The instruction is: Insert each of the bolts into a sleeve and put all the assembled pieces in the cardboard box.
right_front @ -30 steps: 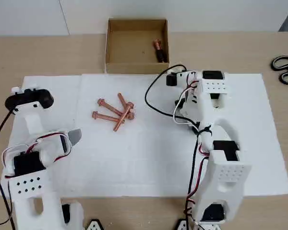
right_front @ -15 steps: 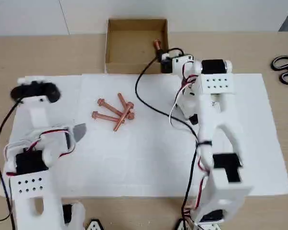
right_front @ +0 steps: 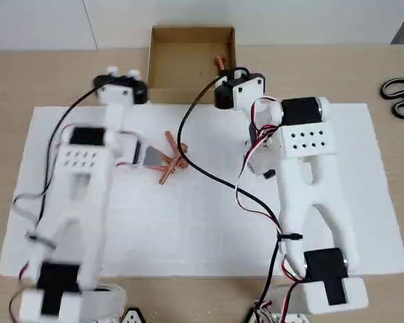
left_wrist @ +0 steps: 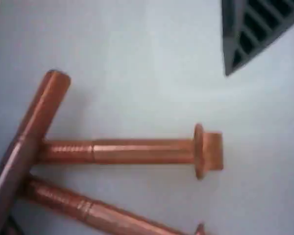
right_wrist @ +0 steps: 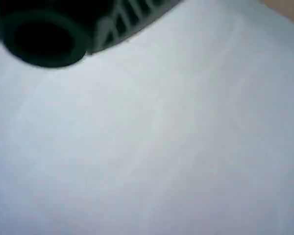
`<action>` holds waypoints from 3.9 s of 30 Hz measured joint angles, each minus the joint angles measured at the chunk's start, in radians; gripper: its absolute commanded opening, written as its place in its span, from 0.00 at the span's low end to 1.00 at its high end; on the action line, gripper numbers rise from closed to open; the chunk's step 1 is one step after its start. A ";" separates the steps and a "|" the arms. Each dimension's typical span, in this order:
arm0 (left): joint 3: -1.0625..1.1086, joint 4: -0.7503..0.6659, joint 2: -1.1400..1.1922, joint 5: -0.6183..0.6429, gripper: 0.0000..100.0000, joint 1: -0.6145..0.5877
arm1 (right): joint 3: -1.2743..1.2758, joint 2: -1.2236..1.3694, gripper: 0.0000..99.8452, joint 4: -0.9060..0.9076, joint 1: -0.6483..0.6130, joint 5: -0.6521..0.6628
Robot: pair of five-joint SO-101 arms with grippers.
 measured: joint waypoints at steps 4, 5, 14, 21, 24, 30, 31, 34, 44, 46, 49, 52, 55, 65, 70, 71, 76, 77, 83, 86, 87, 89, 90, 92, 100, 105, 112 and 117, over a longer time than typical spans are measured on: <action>-0.133 0.000 0.183 -0.009 0.29 0.044 | 0.028 -0.015 0.00 0.000 0.000 0.000; -0.157 0.000 0.216 -0.009 0.27 0.052 | 0.029 -0.017 0.00 0.000 0.000 0.000; -0.331 0.000 0.445 -0.006 0.23 0.078 | 0.029 -0.034 0.00 0.000 0.000 -0.029; -0.384 0.000 0.489 -0.009 0.23 0.089 | 0.029 -0.034 0.00 0.000 0.000 -0.031; -0.385 0.000 0.486 -0.009 0.23 0.097 | 0.029 -0.034 0.00 0.000 0.000 -0.031; -0.385 0.028 0.420 -0.009 0.22 0.114 | 0.029 -0.034 0.00 0.000 0.000 -0.031; -0.385 0.028 0.414 -0.009 0.22 0.114 | 0.029 -0.034 0.00 0.000 0.000 -0.031; -0.385 0.028 0.413 -0.005 0.22 0.120 | 0.029 -0.034 0.00 0.000 0.000 -0.031; -0.385 0.028 0.413 0.014 0.17 0.158 | 0.029 -0.034 0.00 0.000 0.000 -0.034; -0.385 0.028 0.413 0.014 0.17 0.158 | 0.029 -0.034 0.00 0.000 0.000 -0.035; -0.385 0.028 0.413 0.014 0.17 0.158 | 0.029 -0.034 0.00 0.000 0.000 -0.037; -0.385 0.023 0.413 0.014 0.17 0.158 | 0.029 -0.034 0.00 0.000 0.000 -0.037; -0.385 0.008 0.454 0.015 0.17 0.158 | 0.029 -0.034 0.00 0.000 0.000 -0.037; -0.399 -0.009 0.488 0.049 0.17 0.198 | 0.029 -0.034 0.00 0.000 0.000 -0.037; -0.399 -0.029 0.488 0.057 0.17 0.204 | 0.029 -0.034 0.00 0.000 0.000 -0.037; -0.399 -0.031 0.488 0.055 0.17 0.204 | 0.029 -0.034 0.00 0.000 0.000 -0.037; -0.384 -0.061 0.488 0.054 0.17 0.204 | 0.029 -0.034 0.00 0.000 0.000 -0.037; -0.381 -0.063 0.488 0.049 0.16 0.204 | 0.031 -0.034 0.00 0.000 0.002 -0.037; -0.381 -0.068 0.488 0.051 0.11 0.206 | 0.032 -0.034 0.00 0.000 0.000 -0.037; -0.381 -0.068 0.488 0.054 0.11 0.206 | 0.032 -0.034 0.00 0.000 0.000 -0.037; -0.381 -0.068 0.488 0.052 0.11 0.206 | 0.032 -0.034 0.00 0.000 0.000 -0.037; -0.382 -0.068 0.509 0.051 0.11 0.206 | 0.032 -0.034 0.00 0.000 0.000 -0.037; -0.382 -0.072 0.525 0.052 0.11 0.207 | 0.032 -0.034 0.00 0.000 0.000 -0.037; -0.384 -0.075 0.555 0.057 0.11 0.210 | 0.032 -0.034 0.00 0.000 0.000 -0.037; -0.394 -0.086 0.588 0.100 0.10 0.210 | 0.032 -0.034 0.00 0.000 0.000 -0.037; -0.396 -0.086 0.586 0.103 0.02 0.210 | 0.032 -0.034 0.00 0.000 0.000 -0.037; -0.433 -0.063 0.595 0.115 0.01 0.229 | 0.032 -0.034 0.00 0.000 0.000 -0.037; -0.486 0.005 0.600 0.126 0.01 0.239 | 0.032 -0.034 0.00 0.000 0.000 -0.037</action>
